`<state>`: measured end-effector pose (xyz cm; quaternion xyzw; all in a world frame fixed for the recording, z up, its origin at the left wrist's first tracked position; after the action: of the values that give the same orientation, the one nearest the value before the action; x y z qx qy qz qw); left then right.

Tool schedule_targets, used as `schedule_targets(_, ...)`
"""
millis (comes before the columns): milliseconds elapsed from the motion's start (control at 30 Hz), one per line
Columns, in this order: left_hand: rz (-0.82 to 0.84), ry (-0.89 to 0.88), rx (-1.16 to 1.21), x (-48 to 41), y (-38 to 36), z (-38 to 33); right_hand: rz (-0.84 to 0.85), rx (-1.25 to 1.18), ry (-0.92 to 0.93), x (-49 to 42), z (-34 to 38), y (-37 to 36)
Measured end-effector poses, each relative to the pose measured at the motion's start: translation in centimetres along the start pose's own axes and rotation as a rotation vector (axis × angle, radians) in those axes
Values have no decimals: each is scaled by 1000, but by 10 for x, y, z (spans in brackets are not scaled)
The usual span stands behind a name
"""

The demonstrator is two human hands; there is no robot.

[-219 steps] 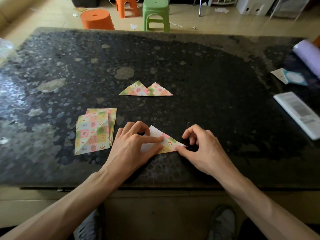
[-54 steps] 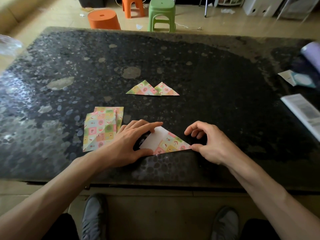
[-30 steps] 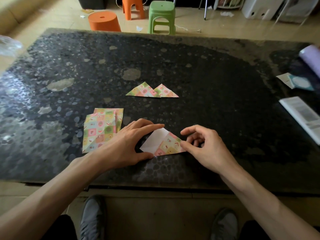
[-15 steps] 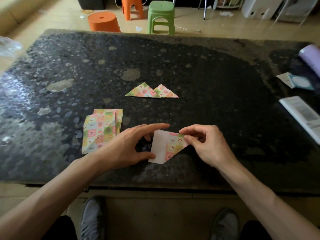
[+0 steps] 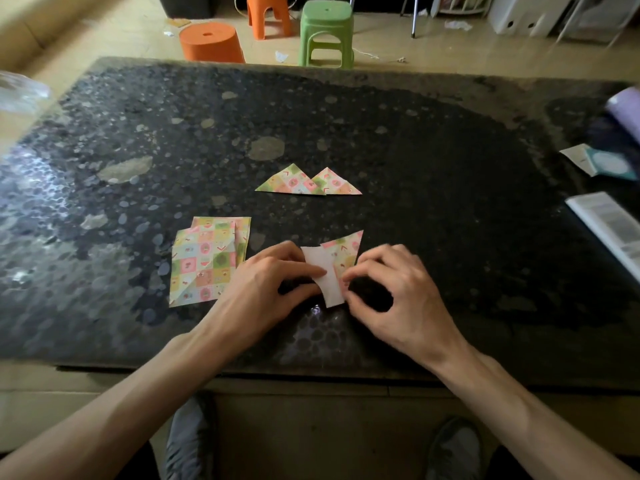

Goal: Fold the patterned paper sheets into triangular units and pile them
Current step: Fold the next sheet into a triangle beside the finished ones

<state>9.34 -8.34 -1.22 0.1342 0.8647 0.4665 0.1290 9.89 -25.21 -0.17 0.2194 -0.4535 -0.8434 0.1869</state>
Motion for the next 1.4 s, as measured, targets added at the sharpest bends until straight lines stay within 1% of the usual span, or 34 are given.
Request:
schedule_targets(100,-13,-69,-115,2,-2,-10,132,-15,22,2,-1,-16)
schedule_targets(200,19,-193,-276,4,-9,-21,209,-7,41,4,-4,-23)
schedule_targets(333,78,-301,-283,7,-19,-25,223,3,79,8,-4,-23)
schedule_targets(467,159,-347,-281,7,-27,-23,222,-25,88,8,-8,-19)
schedule_targets(600,157,-366,-295,9,-25,-25,228,-49,61,7,-12,-17)
schedule_targets(733,119,-398,-293,11,-21,-32,216,-53,53,7,-11,-18)
schedule_targets(900,22,-330,-219,7,-11,-38,191,-65,50,9,-11,-16)
schedule_targets(1200,4,-99,-97,1,-13,-25,116,-57,-19,10,-14,-13)
schedule_targets(1400,-15,-79,-101,0,-17,-24,76,-61,-87,10,-18,-18)
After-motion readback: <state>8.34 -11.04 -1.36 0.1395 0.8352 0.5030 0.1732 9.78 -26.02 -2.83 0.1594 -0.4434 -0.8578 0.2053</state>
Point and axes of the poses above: each hand's wrist, its own x-axis away from the middle knuckle, its own y-axis out of the back of the hand, z = x × y, the point moved 10 cm from there along -x, towards the middle knuckle, and after that the axes turned 7 degrees about z, right-handed, at the moved point
